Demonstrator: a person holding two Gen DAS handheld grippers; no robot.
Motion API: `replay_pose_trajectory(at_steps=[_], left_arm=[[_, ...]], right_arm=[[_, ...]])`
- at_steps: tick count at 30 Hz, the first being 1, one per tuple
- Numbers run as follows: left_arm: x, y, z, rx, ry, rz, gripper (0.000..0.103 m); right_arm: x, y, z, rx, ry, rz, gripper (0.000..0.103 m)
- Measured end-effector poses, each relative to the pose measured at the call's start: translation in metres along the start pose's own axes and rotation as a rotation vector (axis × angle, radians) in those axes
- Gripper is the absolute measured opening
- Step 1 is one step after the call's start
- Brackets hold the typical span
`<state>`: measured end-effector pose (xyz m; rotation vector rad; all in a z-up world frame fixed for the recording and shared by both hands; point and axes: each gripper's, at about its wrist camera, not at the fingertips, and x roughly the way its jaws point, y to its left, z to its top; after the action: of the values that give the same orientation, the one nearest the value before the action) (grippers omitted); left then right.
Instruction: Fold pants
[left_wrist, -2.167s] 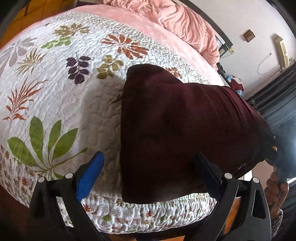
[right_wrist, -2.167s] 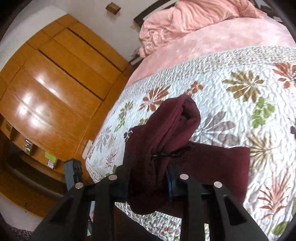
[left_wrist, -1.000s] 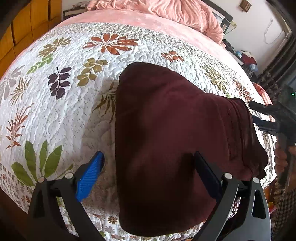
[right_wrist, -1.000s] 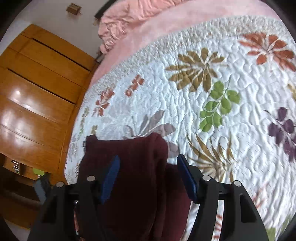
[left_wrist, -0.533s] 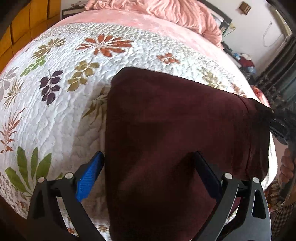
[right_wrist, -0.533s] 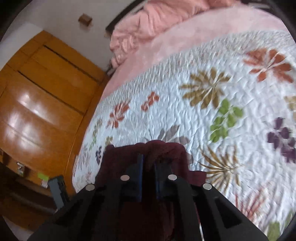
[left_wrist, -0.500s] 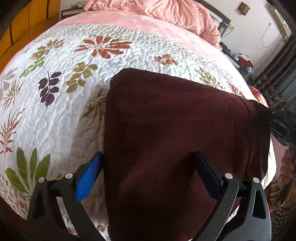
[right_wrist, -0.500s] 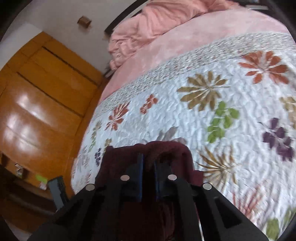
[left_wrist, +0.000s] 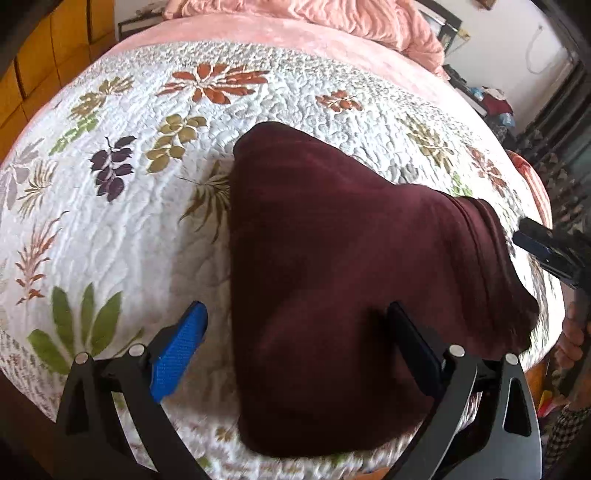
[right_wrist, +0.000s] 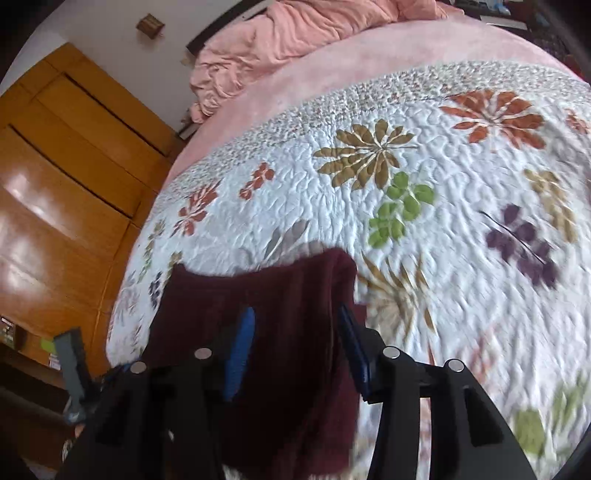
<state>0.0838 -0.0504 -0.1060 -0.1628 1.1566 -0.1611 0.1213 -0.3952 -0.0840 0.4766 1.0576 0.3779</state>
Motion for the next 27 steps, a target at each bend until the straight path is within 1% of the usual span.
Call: replay_pose_trajectory(at_steps=[1, 2, 3, 5, 6, 8, 11, 12, 14, 17, 19, 20, 21, 22, 23, 24, 26, 27], left_arm=[[-0.004, 0.002, -0.004, -0.002, -0.003, -0.004, 0.097], [-0.009, 0.006, -0.008, -0.011, -0.004, -0.014, 0.097], [-0.011, 0.009, -0.011, -0.023, -0.005, -0.029, 0.097], [-0.013, 0.015, -0.017, -0.061, 0.003, -0.063, 0.097], [-0.013, 0.017, -0.020, -0.079, 0.007, -0.080, 0.097], [-0.011, 0.020, -0.024, -0.107, 0.012, -0.108, 0.097], [-0.010, 0.021, -0.025, -0.120, 0.016, -0.125, 0.097], [-0.009, 0.022, -0.026, -0.128, 0.022, -0.139, 0.097], [-0.007, 0.021, -0.028, -0.142, 0.039, -0.167, 0.097], [-0.003, 0.021, -0.031, -0.159, 0.053, -0.183, 0.097], [0.000, 0.021, -0.031, -0.171, 0.059, -0.196, 0.097], [0.003, 0.020, -0.030, -0.174, 0.068, -0.197, 0.097], [0.004, 0.020, -0.029, -0.173, 0.071, -0.194, 0.097], [0.005, 0.018, -0.029, -0.167, 0.072, -0.191, 0.097], [0.005, 0.017, -0.027, -0.162, 0.071, -0.186, 0.097], [0.003, 0.016, -0.026, -0.153, 0.064, -0.181, 0.097], [-0.005, 0.011, -0.023, -0.120, 0.038, -0.166, 0.097], [-0.010, 0.008, -0.022, -0.094, 0.022, -0.147, 0.097]], right_arm=[[-0.007, 0.001, -0.007, -0.002, 0.003, 0.009, 0.053], [-0.015, 0.003, -0.016, 0.000, 0.011, 0.018, 0.058], [-0.020, 0.002, -0.026, 0.008, 0.026, 0.029, 0.061], [-0.022, -0.001, -0.041, 0.030, 0.062, 0.050, 0.061], [-0.023, -0.005, -0.052, 0.055, 0.085, 0.069, 0.061], [-0.019, -0.011, -0.063, 0.088, 0.110, 0.119, 0.063], [-0.009, -0.016, -0.072, 0.142, 0.132, 0.196, 0.063], [-0.004, -0.016, -0.073, 0.157, 0.143, 0.222, 0.067], [0.004, -0.018, -0.074, 0.185, 0.152, 0.240, 0.072], [0.011, -0.018, -0.073, 0.204, 0.163, 0.260, 0.073], [0.011, -0.014, -0.072, 0.191, 0.162, 0.255, 0.070], [0.011, -0.010, -0.071, 0.167, 0.165, 0.236, 0.054], [0.011, -0.007, -0.070, 0.142, 0.163, 0.198, 0.038], [0.009, -0.003, -0.069, 0.123, 0.160, 0.167, 0.030], [0.006, 0.000, -0.067, 0.124, 0.149, 0.177, 0.026], [0.003, 0.002, -0.066, 0.119, 0.139, 0.181, 0.025], [-0.008, 0.010, -0.065, 0.087, 0.123, 0.161, 0.023], [-0.013, 0.011, -0.064, 0.082, 0.121, 0.150, 0.023]])
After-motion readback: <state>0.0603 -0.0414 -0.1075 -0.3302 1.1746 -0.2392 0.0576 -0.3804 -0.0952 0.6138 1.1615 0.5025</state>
